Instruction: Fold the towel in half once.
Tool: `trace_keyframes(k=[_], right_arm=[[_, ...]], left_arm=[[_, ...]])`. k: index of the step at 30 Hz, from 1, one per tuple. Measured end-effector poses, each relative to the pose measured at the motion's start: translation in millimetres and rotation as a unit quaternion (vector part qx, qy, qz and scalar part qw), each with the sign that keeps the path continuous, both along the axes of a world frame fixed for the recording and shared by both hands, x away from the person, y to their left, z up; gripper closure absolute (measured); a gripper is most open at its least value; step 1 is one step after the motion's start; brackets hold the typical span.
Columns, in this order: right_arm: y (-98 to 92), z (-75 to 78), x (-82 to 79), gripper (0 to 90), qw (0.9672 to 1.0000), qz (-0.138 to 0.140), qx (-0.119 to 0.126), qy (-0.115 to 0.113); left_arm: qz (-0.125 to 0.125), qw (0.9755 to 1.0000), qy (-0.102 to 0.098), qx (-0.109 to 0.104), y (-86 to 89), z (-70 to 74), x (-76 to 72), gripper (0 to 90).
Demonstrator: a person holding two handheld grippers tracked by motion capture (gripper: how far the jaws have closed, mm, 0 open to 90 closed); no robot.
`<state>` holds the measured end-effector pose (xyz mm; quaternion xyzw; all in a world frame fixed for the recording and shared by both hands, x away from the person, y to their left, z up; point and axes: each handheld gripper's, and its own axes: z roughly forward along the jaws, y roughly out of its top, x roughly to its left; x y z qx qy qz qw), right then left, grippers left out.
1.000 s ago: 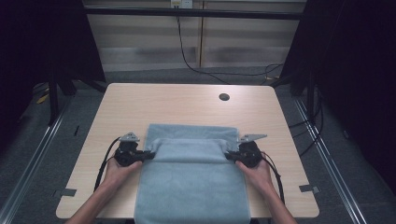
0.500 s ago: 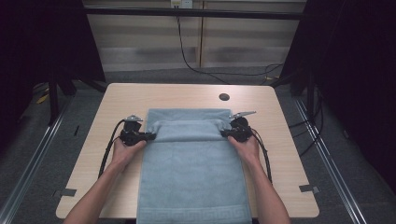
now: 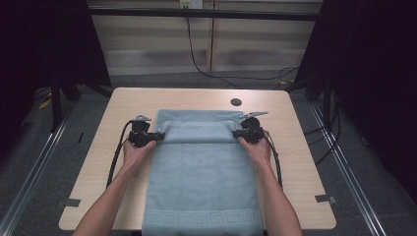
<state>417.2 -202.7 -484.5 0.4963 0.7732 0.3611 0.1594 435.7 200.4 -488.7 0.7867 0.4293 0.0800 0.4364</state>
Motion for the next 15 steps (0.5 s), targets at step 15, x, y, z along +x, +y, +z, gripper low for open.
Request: trace_keyframes(k=[15], right_arm=[[-4.1, 127.3, -44.1, 86.4, 0.9869, 0.052, 0.046, -0.146]], left_arm=[[-0.028, 0.9893, -0.126, -0.069, 27.5, 125.1, -41.5, 84.8]])
